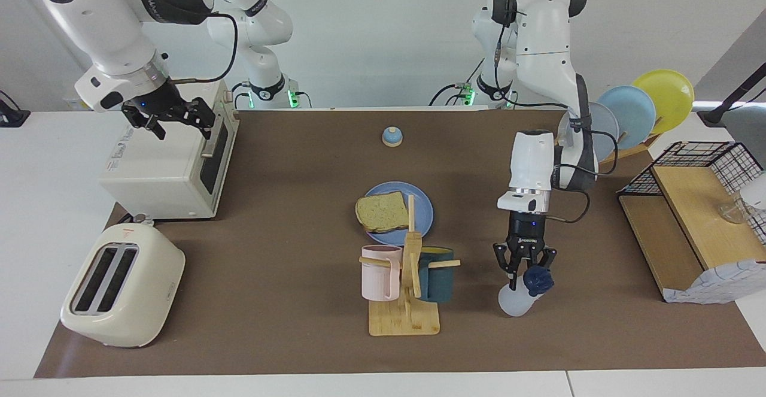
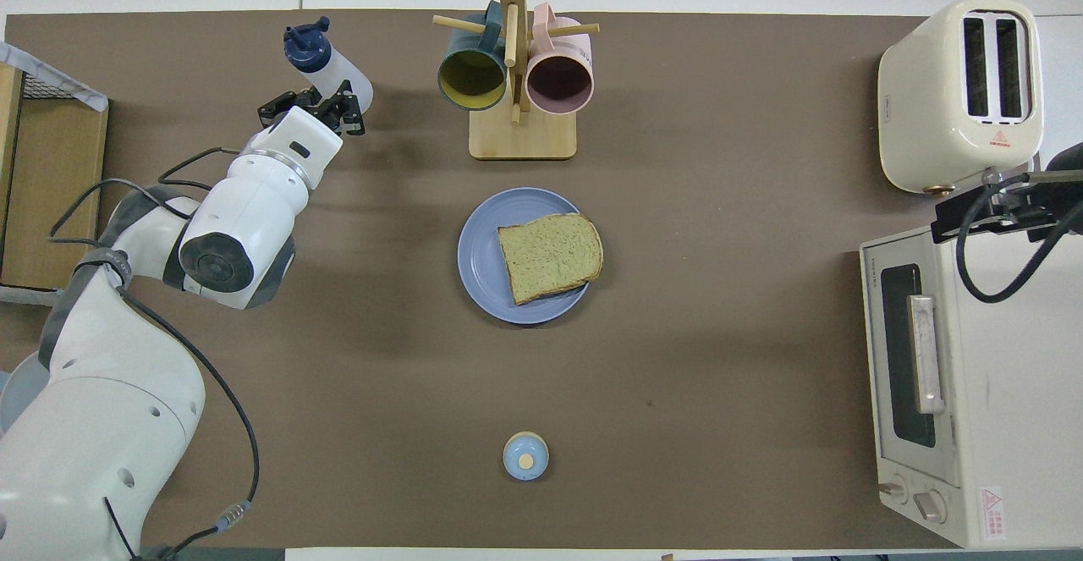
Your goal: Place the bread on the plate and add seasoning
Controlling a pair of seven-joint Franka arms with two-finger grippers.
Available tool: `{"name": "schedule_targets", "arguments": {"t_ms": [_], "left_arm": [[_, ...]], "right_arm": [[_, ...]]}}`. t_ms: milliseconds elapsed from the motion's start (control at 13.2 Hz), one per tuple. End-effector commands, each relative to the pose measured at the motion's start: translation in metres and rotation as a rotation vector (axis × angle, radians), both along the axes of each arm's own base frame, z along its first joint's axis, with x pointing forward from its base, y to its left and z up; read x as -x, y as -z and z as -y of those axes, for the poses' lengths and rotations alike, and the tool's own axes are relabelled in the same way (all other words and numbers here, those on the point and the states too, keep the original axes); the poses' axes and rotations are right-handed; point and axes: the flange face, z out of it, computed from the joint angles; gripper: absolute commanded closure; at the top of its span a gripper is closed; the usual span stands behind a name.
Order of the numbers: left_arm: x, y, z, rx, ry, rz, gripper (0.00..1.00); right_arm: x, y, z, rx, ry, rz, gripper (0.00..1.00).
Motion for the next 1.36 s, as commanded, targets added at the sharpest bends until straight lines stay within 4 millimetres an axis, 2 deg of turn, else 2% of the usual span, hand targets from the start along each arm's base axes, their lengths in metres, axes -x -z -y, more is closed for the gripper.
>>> {"name": "schedule_targets", "arguments": {"t_ms": [0, 227, 303, 530, 682, 909, 1288], "left_arm": [[-0.002, 0.009, -0.003, -0.023, 0.017, 0.013, 1.00], [-0.002, 0.014, -0.005, -0.030, 0.015, 0.006, 0.98], [-0.001, 0.016, -0.005, -0.031, 0.016, 0.003, 0.91], [0.004, 0.022, -0.008, -0.035, 0.015, -0.012, 0.47], [0.011, 0.027, -0.010, -0.027, 0.018, -0.016, 0.00], [0.017, 0.029, -0.013, -0.023, 0.013, -0.028, 0.00], [0.054, 0.004, -0.024, 0.018, -0.003, -0.052, 0.00]], "right_arm": [[0.003, -0.002, 0.003, 0.003, -0.015, 0.006, 0.00], [0.003, -0.002, 0.003, 0.003, -0.015, 0.006, 0.00], [0.003, -0.002, 0.003, 0.003, -0.015, 0.006, 0.00], [0.003, -0.002, 0.003, 0.003, -0.015, 0.006, 0.00], [0.003, -0.002, 0.003, 0.003, -0.013, 0.006, 0.00], [0.003, -0.002, 0.003, 0.003, -0.015, 0.006, 0.00], [0.003, -0.002, 0.003, 0.003, -0.015, 0.006, 0.00]]}}
